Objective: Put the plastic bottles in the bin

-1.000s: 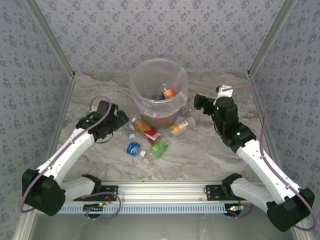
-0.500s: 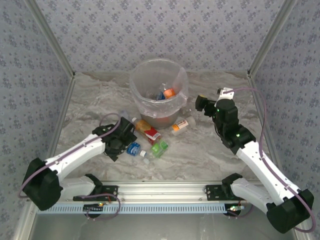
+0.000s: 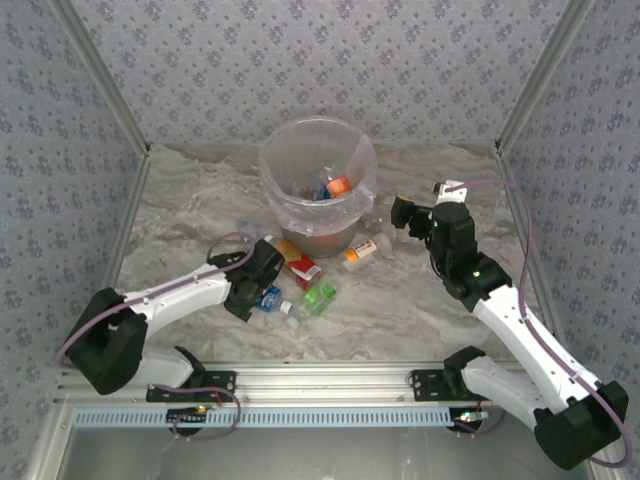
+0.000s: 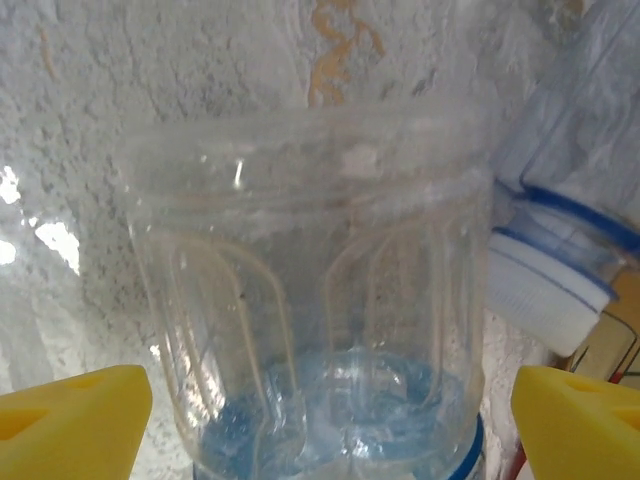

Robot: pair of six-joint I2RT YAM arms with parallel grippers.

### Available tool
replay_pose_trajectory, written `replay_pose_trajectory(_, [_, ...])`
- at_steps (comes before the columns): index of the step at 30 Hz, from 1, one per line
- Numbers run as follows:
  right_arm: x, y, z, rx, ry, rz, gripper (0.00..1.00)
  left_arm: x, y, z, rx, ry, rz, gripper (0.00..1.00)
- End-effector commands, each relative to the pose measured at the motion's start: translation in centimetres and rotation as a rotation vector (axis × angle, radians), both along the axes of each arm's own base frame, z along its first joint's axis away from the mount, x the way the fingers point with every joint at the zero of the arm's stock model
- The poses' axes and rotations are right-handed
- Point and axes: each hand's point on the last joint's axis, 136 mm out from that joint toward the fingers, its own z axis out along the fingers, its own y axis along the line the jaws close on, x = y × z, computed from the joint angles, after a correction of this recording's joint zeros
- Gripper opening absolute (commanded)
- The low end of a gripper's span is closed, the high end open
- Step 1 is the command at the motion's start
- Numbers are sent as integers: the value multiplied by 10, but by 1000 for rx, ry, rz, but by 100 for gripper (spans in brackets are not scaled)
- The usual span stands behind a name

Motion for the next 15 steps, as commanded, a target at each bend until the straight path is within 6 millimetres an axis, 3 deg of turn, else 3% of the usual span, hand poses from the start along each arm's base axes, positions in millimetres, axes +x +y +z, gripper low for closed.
replay_pose_trajectory(1, [-5, -3, 1, 4, 1, -3, 100, 9, 6, -1, 31, -54, 63, 89])
replay_pose_trajectory(15, [-4, -3, 1, 26, -2, -9, 100, 2, 13, -32, 82, 21, 49, 69])
